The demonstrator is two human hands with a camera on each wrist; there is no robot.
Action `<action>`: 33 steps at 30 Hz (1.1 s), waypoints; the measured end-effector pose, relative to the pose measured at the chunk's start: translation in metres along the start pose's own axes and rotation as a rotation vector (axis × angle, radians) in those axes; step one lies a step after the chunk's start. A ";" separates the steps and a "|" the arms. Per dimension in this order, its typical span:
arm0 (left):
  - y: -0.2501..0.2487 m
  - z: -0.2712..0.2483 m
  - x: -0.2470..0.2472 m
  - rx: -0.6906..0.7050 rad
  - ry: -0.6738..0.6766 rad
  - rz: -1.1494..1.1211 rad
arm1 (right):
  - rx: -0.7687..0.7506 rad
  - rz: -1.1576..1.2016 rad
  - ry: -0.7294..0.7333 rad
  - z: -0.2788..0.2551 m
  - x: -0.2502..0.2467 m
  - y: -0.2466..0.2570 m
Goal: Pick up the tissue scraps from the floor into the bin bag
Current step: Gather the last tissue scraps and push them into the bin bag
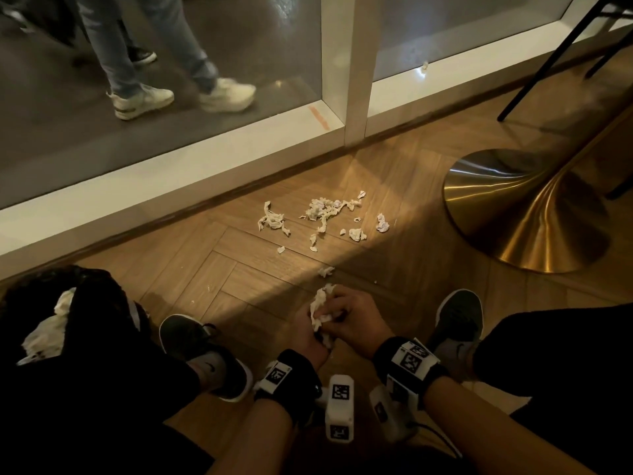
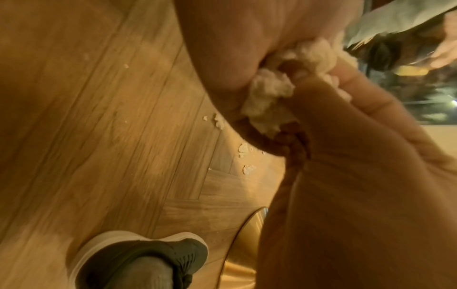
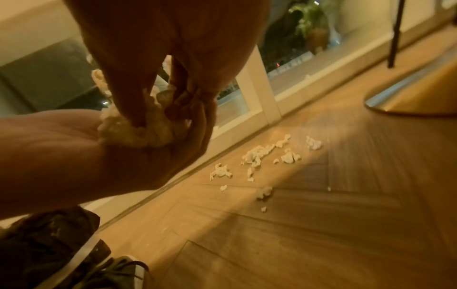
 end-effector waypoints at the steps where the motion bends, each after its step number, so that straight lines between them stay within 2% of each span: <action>1: -0.001 0.005 -0.008 0.039 -0.017 0.142 | 0.037 0.022 -0.018 0.000 0.000 -0.001; 2: -0.004 0.006 -0.010 0.085 0.016 0.189 | 0.066 0.040 -0.040 0.000 0.000 -0.002; 3: 0.000 0.009 -0.013 0.079 0.006 0.204 | 0.097 0.067 -0.061 0.000 0.000 -0.003; 4: 0.007 0.013 -0.016 0.003 0.023 0.174 | 0.137 0.105 -0.080 0.000 0.000 -0.004; 5: 0.014 0.019 -0.019 0.040 0.017 0.269 | 0.182 0.142 -0.100 0.000 0.000 -0.005; 6: 0.017 0.013 -0.014 0.033 0.038 0.211 | 0.219 0.161 -0.118 0.001 0.000 -0.006; 7: 0.014 0.006 -0.011 0.139 0.003 0.256 | 0.240 0.151 -0.127 0.001 0.000 -0.007; 8: 0.012 0.007 -0.013 0.186 -0.055 0.229 | 0.236 0.099 -0.122 0.001 0.001 -0.008; 10: 0.012 0.008 -0.008 0.061 -0.148 0.018 | 0.163 -0.064 -0.057 -0.001 0.007 -0.006; 13: 0.019 0.017 -0.020 -0.029 -0.240 -0.019 | 0.033 -0.158 0.144 -0.005 0.017 -0.002; 15: 0.023 0.024 -0.030 -0.096 -0.234 -0.017 | -0.015 -0.255 0.240 -0.005 0.017 -0.003; 18: 0.019 0.022 -0.032 -0.143 -0.145 -0.041 | -0.059 -0.399 0.294 -0.002 0.013 -0.008; 19: 0.017 0.020 -0.029 -0.159 -0.070 -0.039 | -0.050 -0.385 0.297 -0.001 0.011 -0.010; 21: 0.013 0.017 -0.025 -0.188 -0.010 -0.016 | -0.027 -0.331 0.278 0.002 0.010 -0.012; 23: 0.014 0.017 -0.024 -0.174 -0.009 0.022 | -0.039 -0.313 0.227 0.002 0.010 -0.013; 26: 0.016 0.009 -0.015 -0.140 0.004 -0.040 | -0.088 -0.334 0.135 0.003 0.009 -0.010; 29: 0.013 0.006 -0.010 -0.107 -0.034 -0.089 | -0.105 -0.332 0.082 0.001 0.008 -0.002; 33: 0.015 0.008 -0.015 -0.159 -0.167 -0.128 | -0.098 -0.378 0.099 -0.002 0.006 0.010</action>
Point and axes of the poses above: each hand's wrist, its own z-axis towards the middle knuckle, its own x-axis out of the palm, y = z × x, the point moved 3 cm from there along z, towards the middle knuckle, and after that the axes turned 5 degrees about x, right-handed, at the moved point
